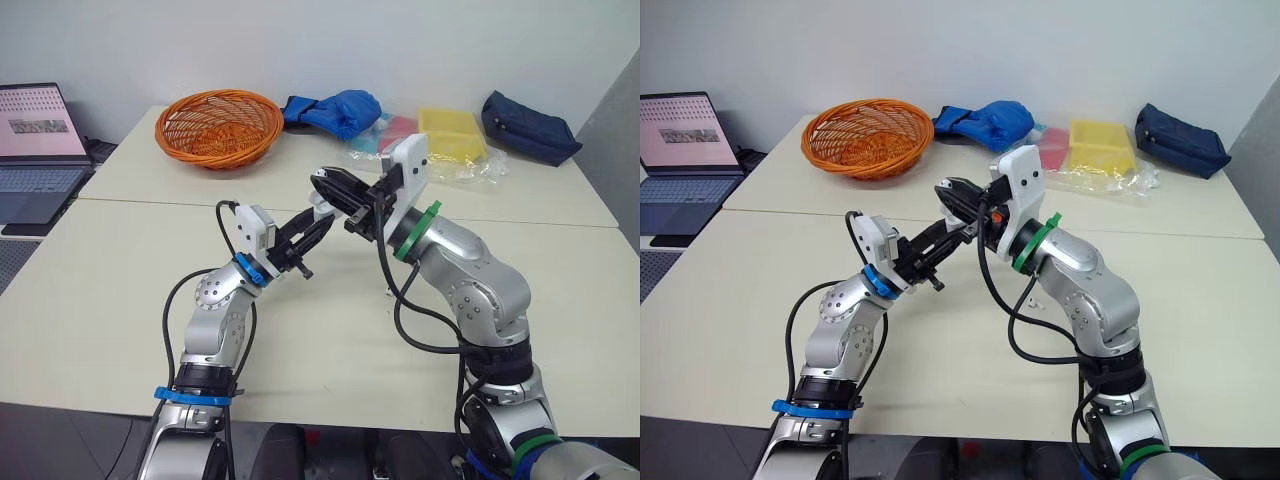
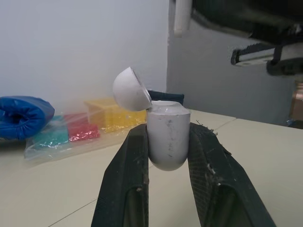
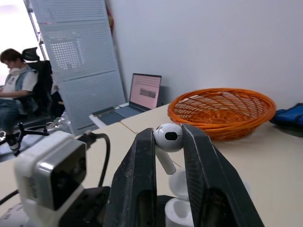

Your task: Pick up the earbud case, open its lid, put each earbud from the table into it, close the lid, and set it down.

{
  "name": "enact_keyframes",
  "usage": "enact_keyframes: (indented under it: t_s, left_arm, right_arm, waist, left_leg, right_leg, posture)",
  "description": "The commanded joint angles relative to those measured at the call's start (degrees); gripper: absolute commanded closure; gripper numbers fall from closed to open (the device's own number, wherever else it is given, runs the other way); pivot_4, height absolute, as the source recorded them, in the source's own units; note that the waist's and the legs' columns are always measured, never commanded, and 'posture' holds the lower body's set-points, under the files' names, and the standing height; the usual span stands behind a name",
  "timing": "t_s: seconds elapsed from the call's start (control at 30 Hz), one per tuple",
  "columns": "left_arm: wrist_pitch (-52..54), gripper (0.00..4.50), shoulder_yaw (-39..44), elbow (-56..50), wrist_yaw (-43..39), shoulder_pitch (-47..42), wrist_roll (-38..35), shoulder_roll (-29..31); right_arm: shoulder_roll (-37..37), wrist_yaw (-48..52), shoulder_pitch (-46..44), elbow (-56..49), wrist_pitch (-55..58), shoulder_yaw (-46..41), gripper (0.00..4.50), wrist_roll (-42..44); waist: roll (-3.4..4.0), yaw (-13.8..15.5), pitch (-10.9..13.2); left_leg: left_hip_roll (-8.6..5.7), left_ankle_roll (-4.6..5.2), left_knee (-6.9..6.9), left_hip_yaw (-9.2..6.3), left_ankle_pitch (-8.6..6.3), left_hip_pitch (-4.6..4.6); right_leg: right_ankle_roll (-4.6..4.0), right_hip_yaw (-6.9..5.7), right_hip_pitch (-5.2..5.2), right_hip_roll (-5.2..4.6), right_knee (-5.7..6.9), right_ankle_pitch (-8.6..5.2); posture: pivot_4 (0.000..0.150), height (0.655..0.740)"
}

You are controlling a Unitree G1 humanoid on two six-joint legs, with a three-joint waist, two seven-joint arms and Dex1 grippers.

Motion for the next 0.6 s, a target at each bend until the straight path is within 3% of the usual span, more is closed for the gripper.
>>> enact_keyframes:
  t_s: [0.03, 0.6]
  left_arm:
    - [-1.67, 3.73, -0.21, -2.0, -0.58, 0.01, -0.57, -0.67]
    - [-5.28, 3.73, 0.04, 0.32, -1.4, -0.79, -0.21, -1.67]
  right_arm:
    - [0.03, -0.78, 0.51, -0.33, -1.9, -0.23, 4.09, -0.55]
    - [1.07, -1.71, 2.79, -1.32, 1.18, 1.79, 4.09, 0.58]
  waist:
    - [0.0, 0.0, 0.0]
    - [0.0, 0.0, 0.0]
  left_leg:
    - [0.0, 0.0, 0.0, 0.0, 0.0, 0.0]
    - [0.01, 0.0, -0.01, 0.0, 0.0, 0.0]
  right_leg:
    - [0.0, 0.0, 0.0, 0.0, 0.0, 0.0]
    - [0.0, 0.0, -0.01, 0.01, 0.0, 0.0]
  posture:
    - [0.15, 0.74]
    - [0.15, 0.74]
